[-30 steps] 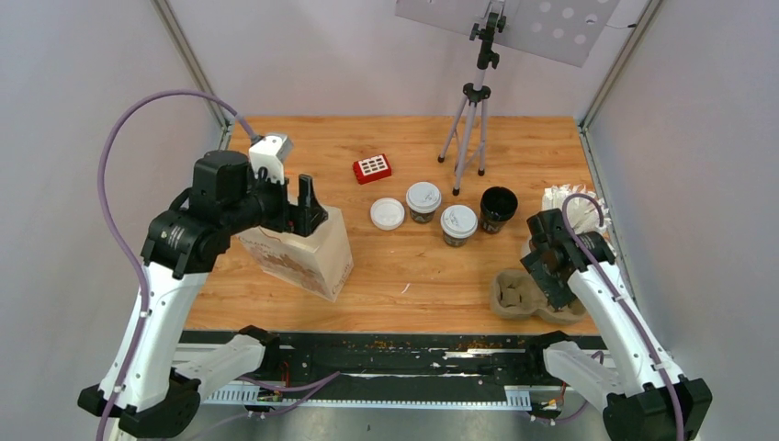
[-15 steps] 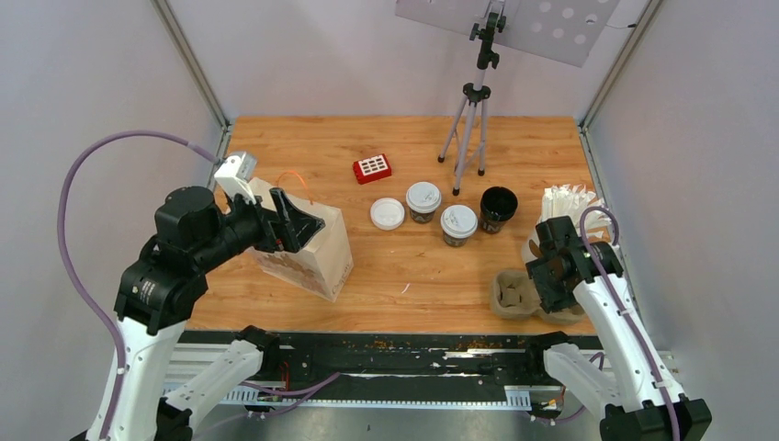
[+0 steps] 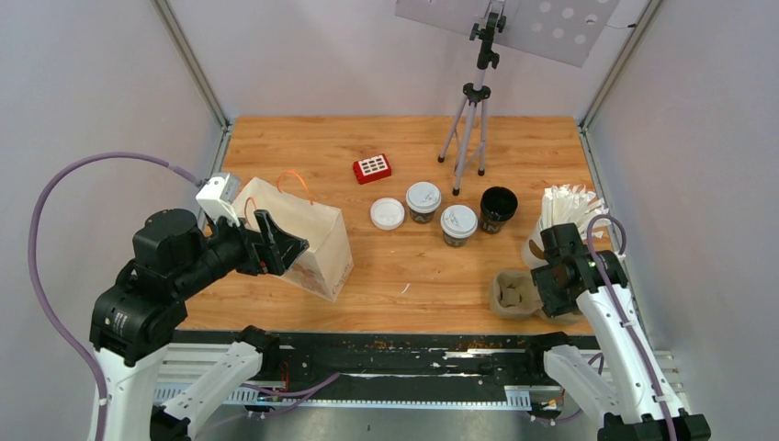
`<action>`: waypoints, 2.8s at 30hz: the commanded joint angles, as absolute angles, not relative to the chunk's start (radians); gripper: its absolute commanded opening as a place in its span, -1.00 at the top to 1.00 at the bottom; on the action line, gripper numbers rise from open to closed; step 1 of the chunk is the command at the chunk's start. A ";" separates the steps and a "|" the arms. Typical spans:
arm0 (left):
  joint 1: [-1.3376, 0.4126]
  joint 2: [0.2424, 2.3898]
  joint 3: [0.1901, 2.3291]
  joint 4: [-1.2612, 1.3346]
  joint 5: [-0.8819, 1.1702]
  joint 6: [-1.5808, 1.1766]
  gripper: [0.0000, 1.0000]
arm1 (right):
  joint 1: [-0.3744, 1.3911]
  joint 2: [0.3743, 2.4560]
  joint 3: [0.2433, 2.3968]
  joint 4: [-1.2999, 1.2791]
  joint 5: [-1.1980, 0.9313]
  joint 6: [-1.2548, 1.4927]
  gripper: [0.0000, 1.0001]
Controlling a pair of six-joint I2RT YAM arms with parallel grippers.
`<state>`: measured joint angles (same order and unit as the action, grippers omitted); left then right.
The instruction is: Pack the takeout coffee
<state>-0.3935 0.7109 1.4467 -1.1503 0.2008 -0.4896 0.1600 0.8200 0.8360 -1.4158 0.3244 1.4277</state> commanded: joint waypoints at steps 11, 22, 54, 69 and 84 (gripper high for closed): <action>-0.399 0.709 1.456 -1.118 0.192 -0.476 -1.00 | 0.103 0.871 0.846 -1.338 0.388 1.361 0.01; -0.399 0.714 1.461 -1.114 0.216 -0.483 -1.00 | 0.035 0.902 0.825 -1.311 0.321 1.344 0.03; -0.399 0.700 1.465 -1.153 0.185 -0.471 -1.00 | -0.027 0.939 0.796 -1.255 0.287 1.343 0.09; -0.400 0.663 1.451 -1.169 0.167 -0.502 -1.00 | -0.041 0.955 0.778 -1.222 0.242 1.327 0.12; -0.399 0.658 1.466 -1.176 0.161 -0.517 -1.00 | -0.043 0.972 0.844 -1.280 0.257 1.298 0.27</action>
<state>-0.3935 0.6624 1.4475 -1.1885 0.1699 -0.5083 -0.0383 0.9779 0.7853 -1.2747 0.2543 1.3136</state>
